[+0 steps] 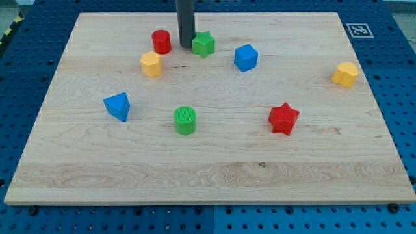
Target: Move the green star to the top right corner
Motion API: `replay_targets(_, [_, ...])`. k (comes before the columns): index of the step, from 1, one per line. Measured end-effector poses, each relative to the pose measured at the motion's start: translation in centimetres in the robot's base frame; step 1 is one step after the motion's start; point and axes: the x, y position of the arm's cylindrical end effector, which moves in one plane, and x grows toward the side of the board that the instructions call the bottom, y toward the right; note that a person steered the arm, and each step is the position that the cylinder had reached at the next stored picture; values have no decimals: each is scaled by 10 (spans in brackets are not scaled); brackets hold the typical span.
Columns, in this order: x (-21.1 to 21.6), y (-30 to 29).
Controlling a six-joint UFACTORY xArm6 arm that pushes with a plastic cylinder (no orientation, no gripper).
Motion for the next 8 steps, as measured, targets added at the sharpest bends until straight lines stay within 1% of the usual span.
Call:
replay_targets(1, [16, 16])
replay_targets(2, [8, 60])
replay_targets(4, [-28, 114])
replay_targets(6, [-34, 208])
replay_targets(7, [-44, 238])
replay_targets(8, [-52, 257])
